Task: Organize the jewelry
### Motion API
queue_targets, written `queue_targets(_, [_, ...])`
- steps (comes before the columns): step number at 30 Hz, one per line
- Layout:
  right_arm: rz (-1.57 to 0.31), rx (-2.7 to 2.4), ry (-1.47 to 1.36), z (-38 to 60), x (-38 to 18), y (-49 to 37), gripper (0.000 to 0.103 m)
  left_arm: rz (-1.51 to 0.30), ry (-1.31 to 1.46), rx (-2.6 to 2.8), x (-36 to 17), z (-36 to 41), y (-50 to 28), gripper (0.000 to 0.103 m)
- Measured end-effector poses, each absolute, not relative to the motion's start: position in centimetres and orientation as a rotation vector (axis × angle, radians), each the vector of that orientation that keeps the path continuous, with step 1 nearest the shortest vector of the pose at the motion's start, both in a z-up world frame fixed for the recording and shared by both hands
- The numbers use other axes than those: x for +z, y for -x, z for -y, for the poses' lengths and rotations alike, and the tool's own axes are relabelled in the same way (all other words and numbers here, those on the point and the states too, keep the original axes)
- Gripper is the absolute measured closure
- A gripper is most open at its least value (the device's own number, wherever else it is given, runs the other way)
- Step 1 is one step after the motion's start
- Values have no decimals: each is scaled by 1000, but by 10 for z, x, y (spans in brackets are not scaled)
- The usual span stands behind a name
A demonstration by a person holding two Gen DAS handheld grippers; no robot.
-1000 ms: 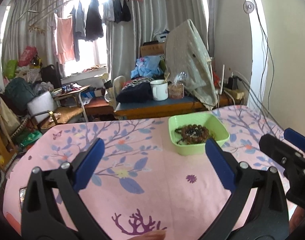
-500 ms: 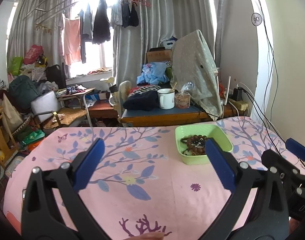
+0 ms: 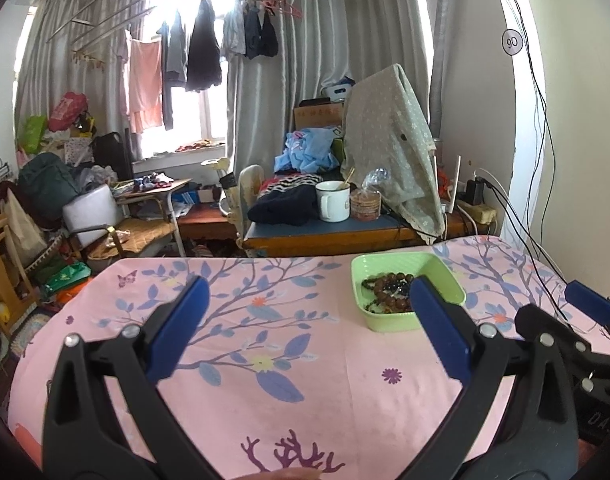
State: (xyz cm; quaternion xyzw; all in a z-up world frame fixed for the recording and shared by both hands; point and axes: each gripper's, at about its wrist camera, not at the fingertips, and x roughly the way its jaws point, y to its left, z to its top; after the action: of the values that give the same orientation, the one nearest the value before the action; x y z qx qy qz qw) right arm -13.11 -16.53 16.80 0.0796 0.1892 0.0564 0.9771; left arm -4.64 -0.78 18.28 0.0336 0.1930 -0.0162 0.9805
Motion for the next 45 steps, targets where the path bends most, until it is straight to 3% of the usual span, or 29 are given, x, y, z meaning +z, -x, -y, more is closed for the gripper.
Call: queue_targets(45, [-398,104,-189,174,161,127,41,-445,-92,-71,166,16,41,6])
